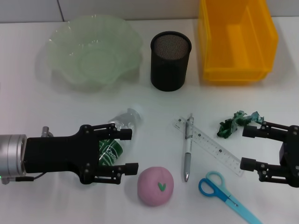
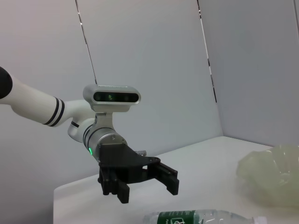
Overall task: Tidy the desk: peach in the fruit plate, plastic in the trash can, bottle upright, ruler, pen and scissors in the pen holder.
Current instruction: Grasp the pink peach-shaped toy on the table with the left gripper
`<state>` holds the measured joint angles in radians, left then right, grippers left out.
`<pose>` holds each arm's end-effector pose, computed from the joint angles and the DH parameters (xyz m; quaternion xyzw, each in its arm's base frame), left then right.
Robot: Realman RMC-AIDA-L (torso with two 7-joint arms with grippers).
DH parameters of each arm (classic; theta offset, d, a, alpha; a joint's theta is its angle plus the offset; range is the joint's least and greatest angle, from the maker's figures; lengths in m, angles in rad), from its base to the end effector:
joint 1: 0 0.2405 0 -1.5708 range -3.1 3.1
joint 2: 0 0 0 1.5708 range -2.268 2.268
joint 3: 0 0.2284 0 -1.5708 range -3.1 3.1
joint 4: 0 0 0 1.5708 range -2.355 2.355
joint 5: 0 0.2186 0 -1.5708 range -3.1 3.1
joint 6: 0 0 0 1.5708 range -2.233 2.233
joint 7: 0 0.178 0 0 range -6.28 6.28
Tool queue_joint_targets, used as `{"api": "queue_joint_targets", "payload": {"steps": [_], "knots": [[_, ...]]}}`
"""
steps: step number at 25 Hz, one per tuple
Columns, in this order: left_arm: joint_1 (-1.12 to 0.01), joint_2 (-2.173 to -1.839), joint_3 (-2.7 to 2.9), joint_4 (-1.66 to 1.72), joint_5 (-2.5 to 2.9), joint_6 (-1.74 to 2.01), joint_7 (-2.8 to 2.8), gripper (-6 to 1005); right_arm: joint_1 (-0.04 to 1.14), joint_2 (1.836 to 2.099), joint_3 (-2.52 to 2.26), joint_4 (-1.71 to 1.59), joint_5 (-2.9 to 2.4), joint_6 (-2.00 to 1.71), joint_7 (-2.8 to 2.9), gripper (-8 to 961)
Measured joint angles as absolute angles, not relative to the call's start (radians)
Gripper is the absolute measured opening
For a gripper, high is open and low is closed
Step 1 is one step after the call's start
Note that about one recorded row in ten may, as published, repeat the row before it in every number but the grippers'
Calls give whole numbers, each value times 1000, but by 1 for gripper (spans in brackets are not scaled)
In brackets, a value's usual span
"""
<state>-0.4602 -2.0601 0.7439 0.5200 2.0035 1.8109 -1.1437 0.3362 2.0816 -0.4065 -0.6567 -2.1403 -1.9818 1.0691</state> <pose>-0.2343 0.2637 -0.0335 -0.9462 -0.1427 -0.2902 0.0072 0.2678 0.2358 0.0144 -0.9286 0.1479 0.3249 0.1015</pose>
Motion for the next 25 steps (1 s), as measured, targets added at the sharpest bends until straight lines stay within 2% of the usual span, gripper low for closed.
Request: {"api": "queue_joint_targets", "payload": {"steps": [25], "knots": [[-474, -2068, 759, 516, 1998, 1834, -1132, 810, 327, 2082, -391, -657, -2134, -1984, 1071, 739]]}}
